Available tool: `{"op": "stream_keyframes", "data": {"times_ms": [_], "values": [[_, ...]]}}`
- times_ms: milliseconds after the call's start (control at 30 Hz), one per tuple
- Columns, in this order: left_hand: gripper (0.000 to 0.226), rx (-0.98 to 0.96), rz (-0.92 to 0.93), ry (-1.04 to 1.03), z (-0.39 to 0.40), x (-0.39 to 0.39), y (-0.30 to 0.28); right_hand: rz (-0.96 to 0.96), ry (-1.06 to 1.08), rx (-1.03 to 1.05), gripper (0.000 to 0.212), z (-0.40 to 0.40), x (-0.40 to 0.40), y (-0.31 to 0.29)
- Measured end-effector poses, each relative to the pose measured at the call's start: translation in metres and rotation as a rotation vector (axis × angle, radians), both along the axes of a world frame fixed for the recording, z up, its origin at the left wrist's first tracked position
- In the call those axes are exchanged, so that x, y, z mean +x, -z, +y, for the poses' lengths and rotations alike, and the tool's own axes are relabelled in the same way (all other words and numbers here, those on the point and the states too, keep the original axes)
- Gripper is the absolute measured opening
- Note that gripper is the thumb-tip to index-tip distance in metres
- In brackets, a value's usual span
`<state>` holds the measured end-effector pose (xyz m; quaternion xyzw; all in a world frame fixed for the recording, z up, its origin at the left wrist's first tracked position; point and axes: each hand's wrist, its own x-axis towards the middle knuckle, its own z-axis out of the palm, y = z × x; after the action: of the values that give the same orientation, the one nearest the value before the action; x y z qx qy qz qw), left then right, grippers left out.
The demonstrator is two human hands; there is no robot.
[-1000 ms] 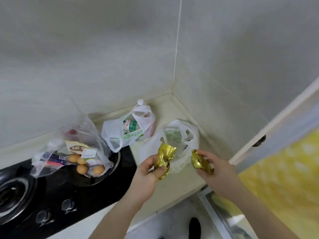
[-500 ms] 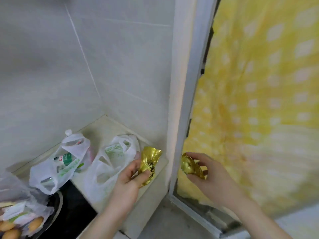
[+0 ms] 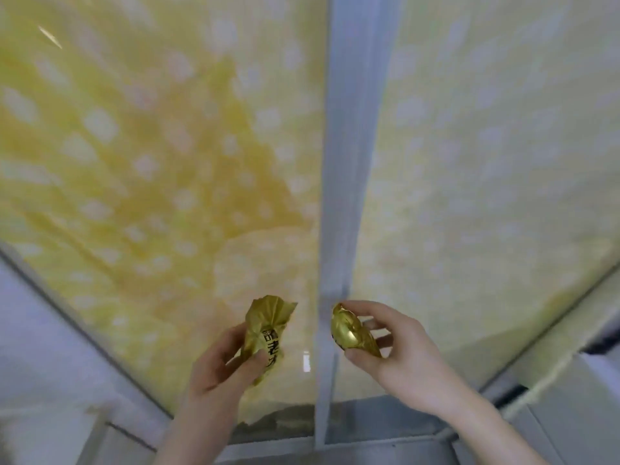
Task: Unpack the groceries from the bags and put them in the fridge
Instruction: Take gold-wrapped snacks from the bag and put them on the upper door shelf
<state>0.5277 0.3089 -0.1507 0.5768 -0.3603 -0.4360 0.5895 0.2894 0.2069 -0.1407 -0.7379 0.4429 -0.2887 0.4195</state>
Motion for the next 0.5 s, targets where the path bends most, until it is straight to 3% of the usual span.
{"op": "stream_keyframes", "data": {"times_ms": [200,500], "values": [[0.048,-0.013,-0.021,0.380,-0.067,-0.092,-0.007,0.008,0.286,0.010,0.053,0.001,-0.102,-0.005],[0.031,-0.045,-0.016,0.942,-0.154,-0.213,-0.014,0.104,0.889,-0.040,0.052,0.064,-0.206,-0.034]]}}
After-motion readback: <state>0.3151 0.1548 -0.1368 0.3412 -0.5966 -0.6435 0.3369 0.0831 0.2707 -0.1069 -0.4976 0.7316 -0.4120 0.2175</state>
